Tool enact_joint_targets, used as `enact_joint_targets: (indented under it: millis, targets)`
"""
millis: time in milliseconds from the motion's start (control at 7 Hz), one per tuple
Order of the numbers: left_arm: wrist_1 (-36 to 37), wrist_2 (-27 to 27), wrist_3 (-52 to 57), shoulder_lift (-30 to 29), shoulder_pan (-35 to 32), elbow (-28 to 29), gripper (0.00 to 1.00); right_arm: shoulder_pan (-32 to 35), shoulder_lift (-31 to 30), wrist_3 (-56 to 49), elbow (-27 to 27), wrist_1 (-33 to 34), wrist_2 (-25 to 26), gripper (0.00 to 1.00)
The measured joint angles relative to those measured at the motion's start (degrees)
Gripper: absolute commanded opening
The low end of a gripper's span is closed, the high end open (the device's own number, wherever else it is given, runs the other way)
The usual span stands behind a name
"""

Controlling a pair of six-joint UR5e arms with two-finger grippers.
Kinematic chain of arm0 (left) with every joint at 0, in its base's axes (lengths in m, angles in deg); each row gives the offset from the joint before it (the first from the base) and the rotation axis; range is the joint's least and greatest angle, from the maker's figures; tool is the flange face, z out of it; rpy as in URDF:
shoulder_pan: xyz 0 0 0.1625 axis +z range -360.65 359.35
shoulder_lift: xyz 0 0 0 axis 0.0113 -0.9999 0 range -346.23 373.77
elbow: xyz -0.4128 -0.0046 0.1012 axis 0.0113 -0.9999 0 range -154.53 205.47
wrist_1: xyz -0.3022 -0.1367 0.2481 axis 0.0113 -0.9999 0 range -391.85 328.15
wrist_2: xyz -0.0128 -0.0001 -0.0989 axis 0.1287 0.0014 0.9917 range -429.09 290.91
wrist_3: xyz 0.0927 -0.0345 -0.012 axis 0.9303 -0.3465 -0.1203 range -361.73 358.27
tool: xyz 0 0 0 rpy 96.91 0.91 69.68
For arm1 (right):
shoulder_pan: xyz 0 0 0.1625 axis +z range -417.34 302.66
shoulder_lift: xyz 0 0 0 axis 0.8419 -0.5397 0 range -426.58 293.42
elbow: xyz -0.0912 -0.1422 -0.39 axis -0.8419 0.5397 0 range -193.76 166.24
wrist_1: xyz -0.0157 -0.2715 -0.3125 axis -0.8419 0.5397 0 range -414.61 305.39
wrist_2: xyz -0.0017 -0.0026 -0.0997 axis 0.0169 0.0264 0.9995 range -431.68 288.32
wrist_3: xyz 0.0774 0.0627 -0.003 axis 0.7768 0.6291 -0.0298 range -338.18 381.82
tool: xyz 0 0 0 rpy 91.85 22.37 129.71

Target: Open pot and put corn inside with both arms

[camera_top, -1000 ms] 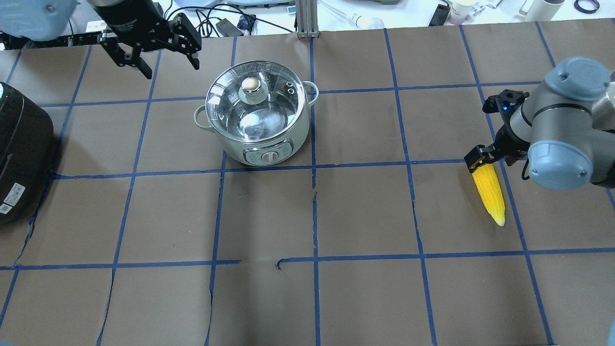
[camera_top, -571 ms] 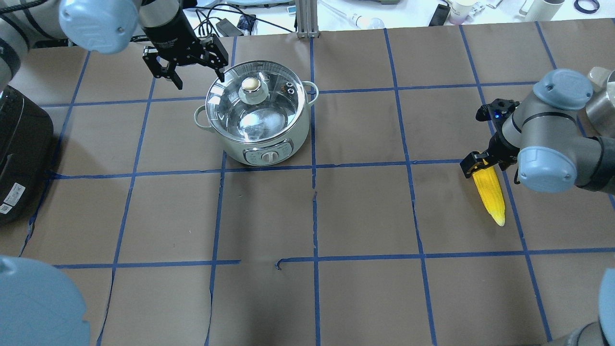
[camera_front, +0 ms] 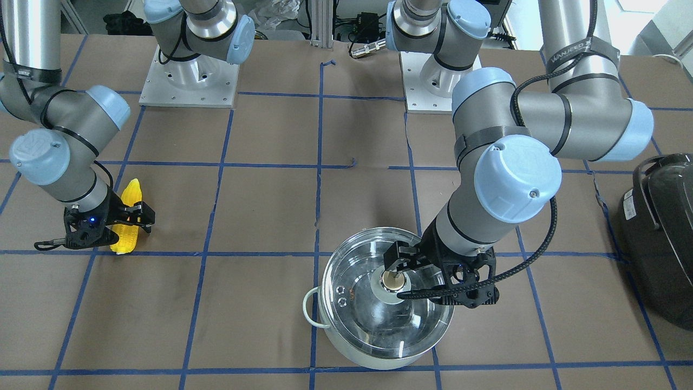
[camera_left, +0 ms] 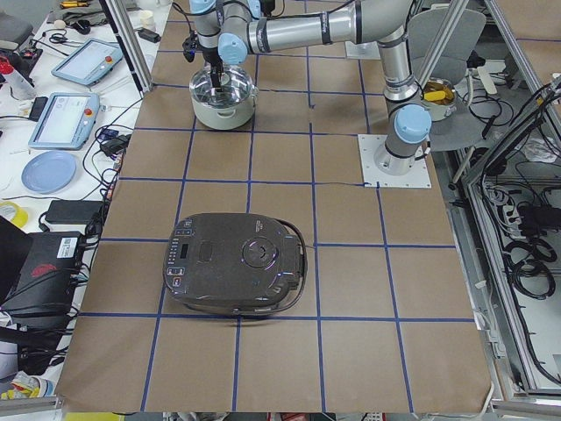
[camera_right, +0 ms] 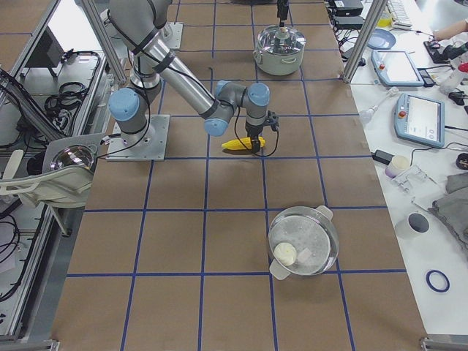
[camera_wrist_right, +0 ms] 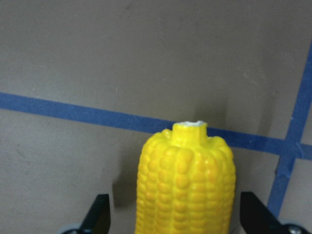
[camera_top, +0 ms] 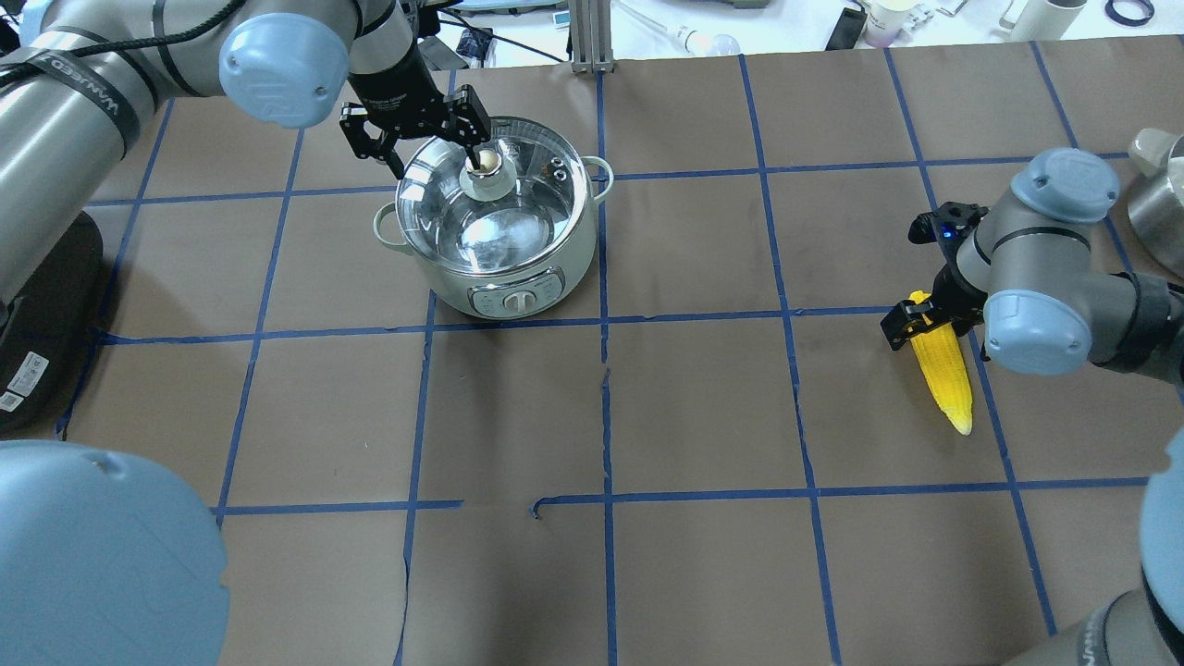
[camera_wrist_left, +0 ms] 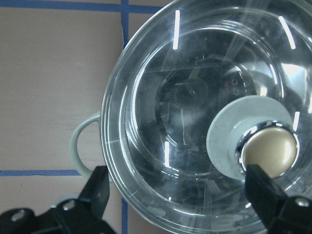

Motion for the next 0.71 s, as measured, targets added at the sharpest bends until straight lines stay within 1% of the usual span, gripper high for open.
enact_joint_targets:
  millis: [286, 429, 571, 714]
  targets:
    - [2.21, 0.21, -1.82, -1.25, -1.11, 0.89, 0.99, -0.05, -0.3, 0.0, -0.02, -0.57, 0.5, 0.76]
    - [3.01, 0.22, -2.66, -1.85, -1.84, 1.09, 0.83, -0.09, -0.47, 0.04, -0.02, -0.74, 0.8, 0.76]
    - [3.76, 0.23, -3.3, -2.36, -2.52, 1.19, 0.38, -0.12, -0.71, 0.14, -0.02, -0.78, 1.12, 0.74]
    - [4.17, 0.21, -3.41, -2.64, -2.89, 1.22, 0.0, -0.13, -0.9, 0.25, -0.02, -1.04, 1.27, 0.63]
